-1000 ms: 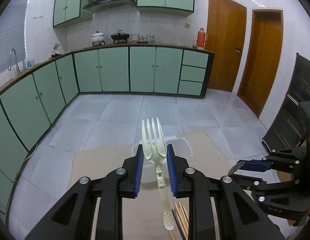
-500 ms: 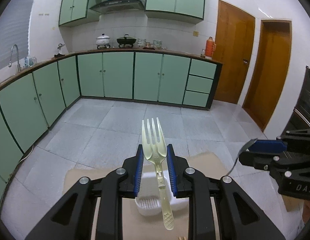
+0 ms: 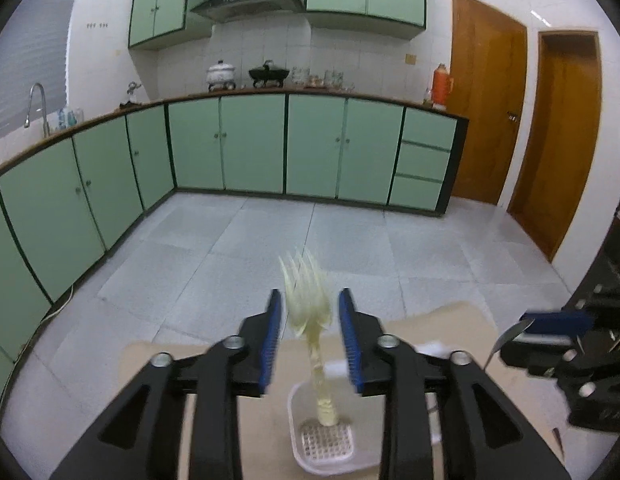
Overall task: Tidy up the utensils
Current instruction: 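Drop the fork and spoon into the white holder, opening both tools, then grasp a red-patterned chopstick with the right tool while the left tool grasps a wooden chopstick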
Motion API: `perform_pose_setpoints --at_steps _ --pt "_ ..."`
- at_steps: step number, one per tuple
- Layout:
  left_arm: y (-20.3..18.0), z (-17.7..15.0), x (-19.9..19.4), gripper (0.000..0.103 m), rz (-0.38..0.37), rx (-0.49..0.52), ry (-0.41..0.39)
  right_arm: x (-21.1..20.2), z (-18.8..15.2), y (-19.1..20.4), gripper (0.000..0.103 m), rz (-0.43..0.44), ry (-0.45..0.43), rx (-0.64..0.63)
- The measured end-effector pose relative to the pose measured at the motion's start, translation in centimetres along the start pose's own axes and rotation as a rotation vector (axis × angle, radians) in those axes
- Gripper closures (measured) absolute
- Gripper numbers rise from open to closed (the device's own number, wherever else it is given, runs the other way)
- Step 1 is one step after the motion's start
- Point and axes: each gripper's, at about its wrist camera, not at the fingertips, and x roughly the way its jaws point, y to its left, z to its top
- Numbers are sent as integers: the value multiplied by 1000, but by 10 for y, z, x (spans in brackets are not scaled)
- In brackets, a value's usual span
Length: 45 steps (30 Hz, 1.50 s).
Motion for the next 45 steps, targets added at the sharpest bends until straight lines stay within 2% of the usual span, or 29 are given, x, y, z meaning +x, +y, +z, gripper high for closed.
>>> perform_pose_setpoints --at_steps 2,4,10,11,13,15,18,22,27,31,34,37,40,42,43,45 --pt "-1 -5 -1 70 1 12 4 2 -3 0 68 -2 -3 7" --pt "0 -8 -10 65 -7 15 -9 -1 -8 -3 68 8 -13 25" --pt "7 -21 -59 30 20 8 -42 -30 -40 -1 67 28 -74 58" --pt "8 -25 -68 24 34 12 -41 -38 -50 1 65 30 -88 60" --pt "8 -39 -92 19 61 25 -35 -53 -76 7 61 33 -121 67" --pt "8 -54 -111 10 59 28 -13 -64 -99 13 56 40 -141 75" --pt "9 -86 -143 6 30 -12 25 -78 -150 25 52 54 -161 92" --pt "0 -148 -181 6 4 -1 105 -86 -234 40 51 68 -141 145" --pt "-7 -225 -218 6 -34 -42 214 -82 -318 67 51 87 -86 178" --pt "-15 -266 -238 6 -32 -51 242 -62 -369 98 51 101 -17 129" --pt "-14 -279 -252 6 -11 -77 222 -54 -382 114 52 86 -18 60" --pt "-15 -284 -261 6 7 -59 195 -50 -381 122 50 72 -45 29" --pt "-14 -292 -258 6 7 -80 212 -45 -373 121 52 65 -59 17" --pt "-18 -297 -252 7 0 -75 229 -44 -369 113 53 32 -66 33" --pt "-21 -300 -251 8 1 -68 236 -43 -369 107 53 22 -70 49" --pt "-28 -302 -247 17 -15 -52 245 -42 -371 93 53 13 -71 77"
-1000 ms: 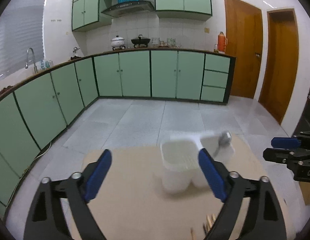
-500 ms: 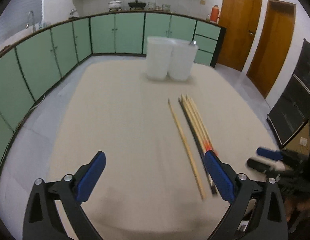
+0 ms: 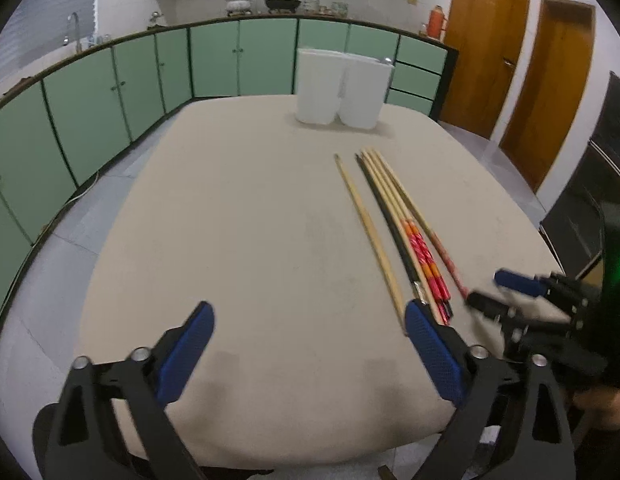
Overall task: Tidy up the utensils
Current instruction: 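Grasp a red-patterned chopstick with the right tool while the left tool grasps a wooden chopstick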
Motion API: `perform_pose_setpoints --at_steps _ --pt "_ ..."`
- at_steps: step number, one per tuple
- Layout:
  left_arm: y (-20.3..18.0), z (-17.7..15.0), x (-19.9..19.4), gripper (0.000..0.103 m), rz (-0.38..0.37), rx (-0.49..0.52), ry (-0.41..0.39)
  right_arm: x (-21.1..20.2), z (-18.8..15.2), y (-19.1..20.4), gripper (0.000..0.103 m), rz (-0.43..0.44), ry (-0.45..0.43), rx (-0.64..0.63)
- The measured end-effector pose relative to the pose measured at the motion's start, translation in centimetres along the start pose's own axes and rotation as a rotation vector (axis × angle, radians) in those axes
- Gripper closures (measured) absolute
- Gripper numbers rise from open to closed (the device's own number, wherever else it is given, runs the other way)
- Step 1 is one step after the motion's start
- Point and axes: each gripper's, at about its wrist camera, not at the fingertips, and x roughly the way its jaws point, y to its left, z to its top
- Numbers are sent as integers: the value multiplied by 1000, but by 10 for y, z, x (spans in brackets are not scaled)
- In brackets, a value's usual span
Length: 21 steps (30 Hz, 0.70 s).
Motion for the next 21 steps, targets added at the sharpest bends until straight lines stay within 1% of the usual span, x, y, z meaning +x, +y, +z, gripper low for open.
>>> perform_pose_setpoints --at_steps 2,6,8,10,11,14,16,17,18,19,20,21 --pt "-7 -2 5 23 -6 11 14 -1 -1 -11 53 -1 -2 13" --pt "-13 -2 10 23 -5 27 16 -4 -2 -5 53 63 -30 -34" --pt "-13 -4 10 23 -12 29 16 2 2 -1 54 45 -30 -53" --pt "-14 -6 12 23 -19 23 17 5 5 -2 58 33 -36 -57" --pt "-16 -7 14 23 -22 27 16 7 6 -4 62 29 -34 -55" --pt "-26 -9 19 24 -34 46 25 5 1 -8 62 22 -30 -52" --pt "-35 -10 25 25 -27 65 21 6 -2 -12 64 18 -30 -50" --pt "-38 -10 28 28 -19 72 25 6 -2 -14 64 16 -34 -51" --pt "-42 -10 33 34 0 81 33 5 -4 -15 65 15 -38 -52" --pt "-43 -10 40 37 10 84 48 5 -4 -15 65 13 -41 -51" --pt "-44 -11 42 37 11 80 53 3 -5 -16 66 13 -43 -50" --pt "-46 -11 42 39 20 86 36 3 -6 -16 69 10 -48 -49"
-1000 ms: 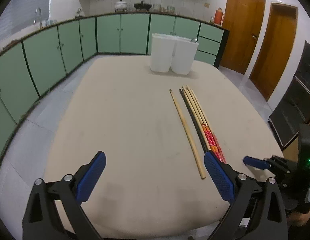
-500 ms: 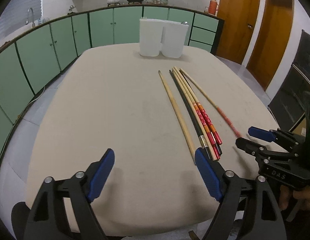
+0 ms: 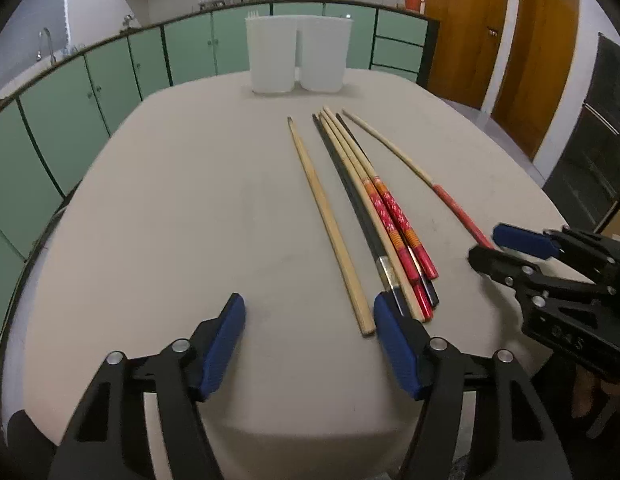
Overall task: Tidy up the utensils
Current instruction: 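Grasp a red-patterned chopstick with the right tool while the left tool grasps a wooden chopstick, then carry both chopsticks to the holder and drop them in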
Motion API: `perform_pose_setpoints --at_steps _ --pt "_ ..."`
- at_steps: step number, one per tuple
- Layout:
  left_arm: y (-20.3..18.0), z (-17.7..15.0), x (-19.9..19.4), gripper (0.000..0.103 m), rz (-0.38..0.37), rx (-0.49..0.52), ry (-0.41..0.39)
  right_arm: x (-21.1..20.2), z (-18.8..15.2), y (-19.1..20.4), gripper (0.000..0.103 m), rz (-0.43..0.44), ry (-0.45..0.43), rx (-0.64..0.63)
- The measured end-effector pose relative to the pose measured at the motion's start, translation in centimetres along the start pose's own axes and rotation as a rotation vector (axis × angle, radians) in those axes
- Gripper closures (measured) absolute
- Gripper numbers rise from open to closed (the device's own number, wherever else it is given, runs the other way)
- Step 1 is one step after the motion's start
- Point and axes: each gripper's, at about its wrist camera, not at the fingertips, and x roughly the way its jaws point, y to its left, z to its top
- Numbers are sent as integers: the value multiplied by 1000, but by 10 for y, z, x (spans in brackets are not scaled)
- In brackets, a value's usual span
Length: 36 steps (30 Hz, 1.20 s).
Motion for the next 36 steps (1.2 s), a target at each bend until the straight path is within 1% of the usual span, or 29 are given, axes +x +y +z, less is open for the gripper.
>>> perform_pose_setpoints --at_steps 1,2,3,4,6,8,10,13,17,18,21,24,29,33,36 --pt "-2 0 0 41 6 9 -5 0 0 -1 71 -2 -2 4" --pt "-4 0 0 45 14 16 -11 0 0 -1 74 -1 -6 10" --pt "-5 -1 -1 58 19 19 -25 0 -1 -1 80 -5 -13 14" --pt "-7 -1 -2 65 22 20 -37 0 -1 -1 82 -9 -17 15" --pt "-7 -1 -3 95 22 11 -58 0 -1 3 94 -13 -30 9" --pt "-6 -1 -3 96 6 -13 -70 1 -1 6 96 -14 -38 7" --pt "-2 -2 -6 96 -3 -36 -88 1 -1 6 96 -10 -40 12" --pt "-1 -3 -4 96 3 -28 -78 -1 -3 2 95 -15 -38 27" --pt "-7 -4 -2 94 21 5 -90 -1 -6 3 96 -24 -42 30" --pt "-8 -3 -2 94 12 7 -93 0 -5 3 97 -25 -40 30" --pt "-5 2 -4 96 -18 -12 -82 -2 1 4 98 -26 -28 34" --pt "-5 13 -22 96 -29 -19 -98 -14 9 3 98 -31 -39 42" --pt "-7 34 -51 96 -34 -25 -128 -47 28 7 98 -41 -80 32" --pt "-4 56 -76 96 -39 -18 -162 -78 51 11 98 -45 -119 5" --pt "0 74 -91 96 -51 -14 -181 -94 68 11 98 -42 -136 -10"
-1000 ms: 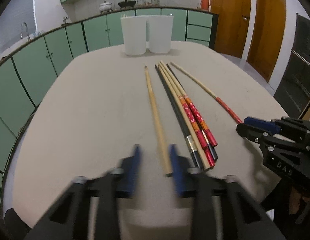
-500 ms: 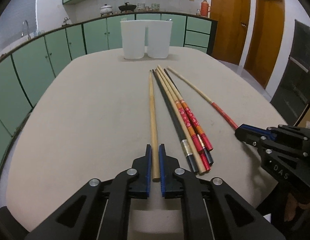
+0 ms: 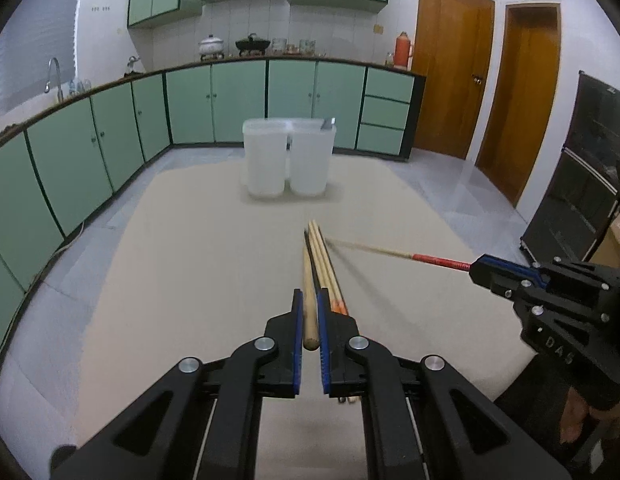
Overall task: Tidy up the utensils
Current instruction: 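Carry both chopsticks to the holder and drop them in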
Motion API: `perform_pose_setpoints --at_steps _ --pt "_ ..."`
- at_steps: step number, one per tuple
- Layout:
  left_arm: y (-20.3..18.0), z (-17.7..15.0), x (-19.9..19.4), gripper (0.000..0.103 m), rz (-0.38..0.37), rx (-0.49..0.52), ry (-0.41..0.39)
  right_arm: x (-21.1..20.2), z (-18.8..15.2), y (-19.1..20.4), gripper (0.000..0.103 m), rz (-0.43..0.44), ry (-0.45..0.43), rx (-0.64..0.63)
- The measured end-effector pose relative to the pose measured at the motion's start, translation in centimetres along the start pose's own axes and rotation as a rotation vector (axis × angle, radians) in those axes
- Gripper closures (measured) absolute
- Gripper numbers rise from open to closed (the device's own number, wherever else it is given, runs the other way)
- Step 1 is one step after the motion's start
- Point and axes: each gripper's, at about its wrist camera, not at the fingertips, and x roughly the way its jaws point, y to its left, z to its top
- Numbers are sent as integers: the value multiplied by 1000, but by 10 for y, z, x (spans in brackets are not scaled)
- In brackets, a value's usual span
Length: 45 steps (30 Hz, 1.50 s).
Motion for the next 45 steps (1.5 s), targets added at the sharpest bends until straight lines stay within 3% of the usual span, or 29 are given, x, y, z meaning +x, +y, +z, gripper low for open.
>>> perform_pose_setpoints --at_steps 7,14,25,37,45 --pt "10 46 -19 96 -24 10 -46 -21 52 -2 98 3 -32 -61" --pt "13 82 -25 96 -46 32 -68 -16 86 -4 98 10 -25 -99" --pt "12 119 -25 97 -73 59 -70 -10 130 -10 98 62 29 -118" --pt "15 156 -25 97 -60 89 -96 -20 181 -10 98 78 16 -163" --pt "33 214 -12 97 -54 77 -144 -13 243 -20 98 80 -17 -153"
